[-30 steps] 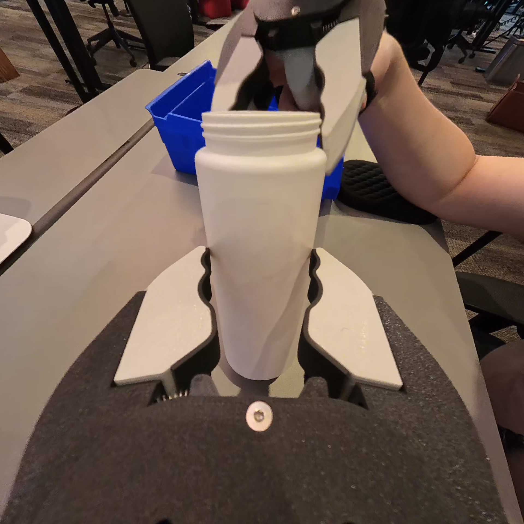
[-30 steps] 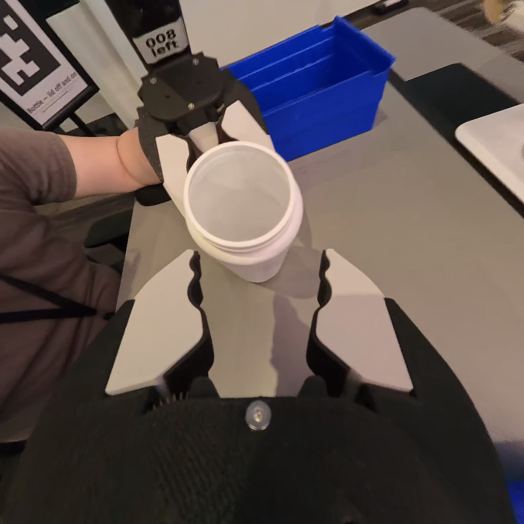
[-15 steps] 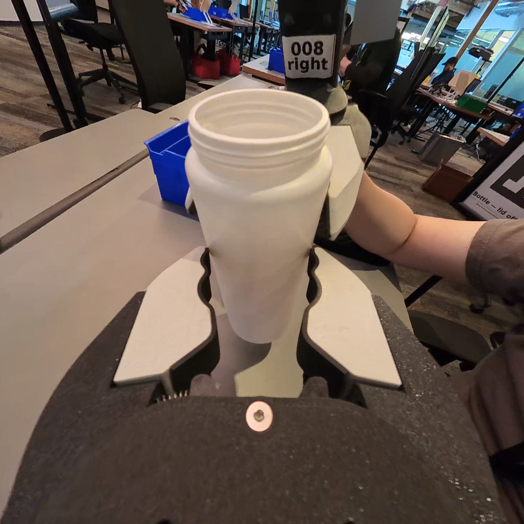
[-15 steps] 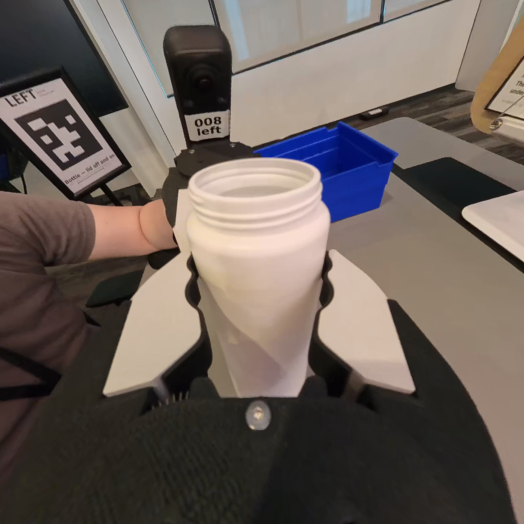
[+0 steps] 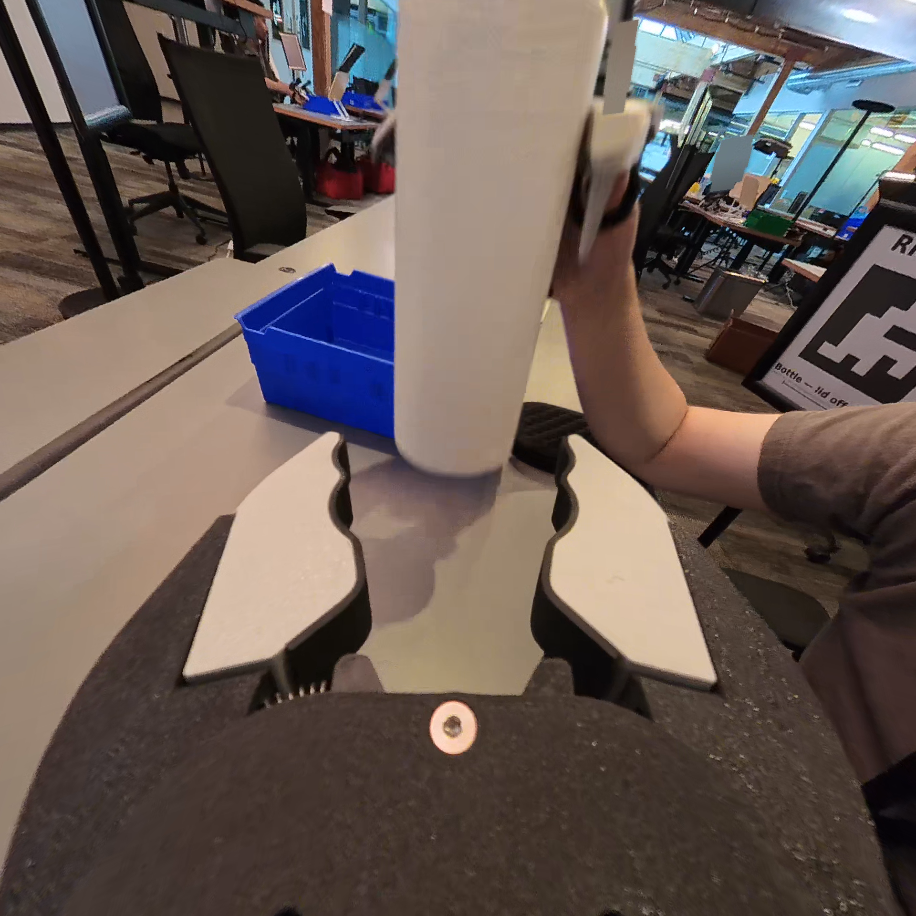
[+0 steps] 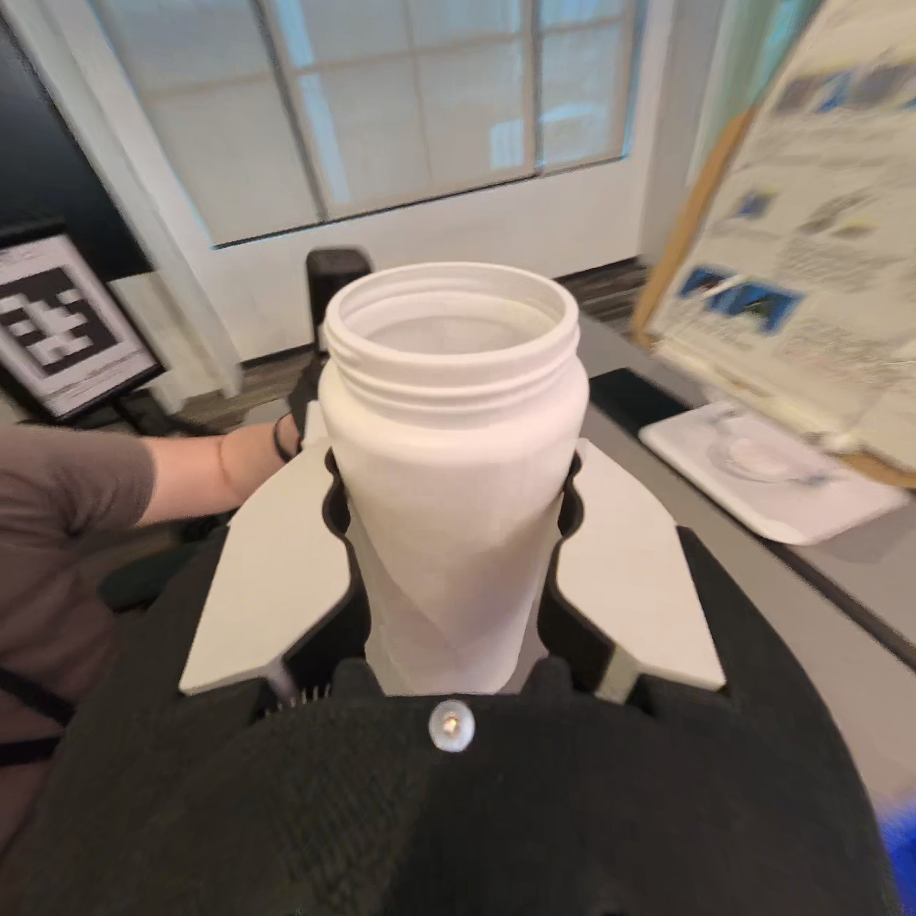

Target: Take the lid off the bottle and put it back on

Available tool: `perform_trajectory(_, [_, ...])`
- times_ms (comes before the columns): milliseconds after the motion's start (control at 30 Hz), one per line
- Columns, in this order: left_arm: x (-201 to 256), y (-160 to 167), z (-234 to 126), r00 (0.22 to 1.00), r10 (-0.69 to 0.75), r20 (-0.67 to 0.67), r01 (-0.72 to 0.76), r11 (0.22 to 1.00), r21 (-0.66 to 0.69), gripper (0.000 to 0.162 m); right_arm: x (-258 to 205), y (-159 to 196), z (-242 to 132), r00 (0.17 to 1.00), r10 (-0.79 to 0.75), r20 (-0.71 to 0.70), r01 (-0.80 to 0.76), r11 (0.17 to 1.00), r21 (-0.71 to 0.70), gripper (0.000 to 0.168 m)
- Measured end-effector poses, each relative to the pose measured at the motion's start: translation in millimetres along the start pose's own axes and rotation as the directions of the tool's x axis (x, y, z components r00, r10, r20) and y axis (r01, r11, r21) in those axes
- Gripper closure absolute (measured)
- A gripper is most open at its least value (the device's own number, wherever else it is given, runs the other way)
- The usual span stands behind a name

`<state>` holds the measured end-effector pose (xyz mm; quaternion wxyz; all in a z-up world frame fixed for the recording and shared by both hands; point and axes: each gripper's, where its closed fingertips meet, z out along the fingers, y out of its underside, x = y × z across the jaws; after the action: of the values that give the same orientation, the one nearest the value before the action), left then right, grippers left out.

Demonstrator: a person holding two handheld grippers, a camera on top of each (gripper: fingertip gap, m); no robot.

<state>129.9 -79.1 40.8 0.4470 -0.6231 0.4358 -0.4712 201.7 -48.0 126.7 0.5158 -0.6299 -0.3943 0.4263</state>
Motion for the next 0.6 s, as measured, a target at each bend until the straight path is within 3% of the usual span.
perform_trajectory(100, [2, 3, 1, 1.000, -0.002, -0.006, 0.002, 1.000, -0.029, 0.084, 47, -16, -77, 0.936, -0.025, -0.352, 0.020, 1.000, -0.016, 0.082])
perform_trajectory(233, [3, 14, 8, 1.000, -0.016, -0.018, 0.015, 0.997, -0.079, 0.085, 129, 43, -160, 0.696, 0.100, -0.711, -0.287, 0.946, -0.147, 0.082])
perform_trajectory(300, [3, 21, 12, 0.999, -0.024, -0.025, 0.021, 0.994, -0.111, 0.086, 162, 92, -183, 0.579, 0.170, -0.797, -0.496, 0.849, -0.180, 0.082])
perform_trajectory(367, [5, 27, 15, 0.999, -0.030, -0.031, 0.025, 0.990, -0.136, 0.086, 185, 133, -188, 0.516, 0.205, -0.832, -0.627, 0.752, -0.204, 0.082])
perform_trajectory(467, [5, 34, 19, 0.999, -0.029, -0.036, 0.023, 0.986, -0.166, 0.087, 202, 182, -187, 0.467, 0.212, -0.858, -0.748, 0.613, -0.255, 0.080])
perform_trajectory(600, [5, 39, 22, 0.998, -0.036, -0.042, 0.028, 0.982, -0.185, 0.087, 213, 220, -192, 0.407, 0.165, -0.898, -0.823, 0.492, -0.282, 0.082])
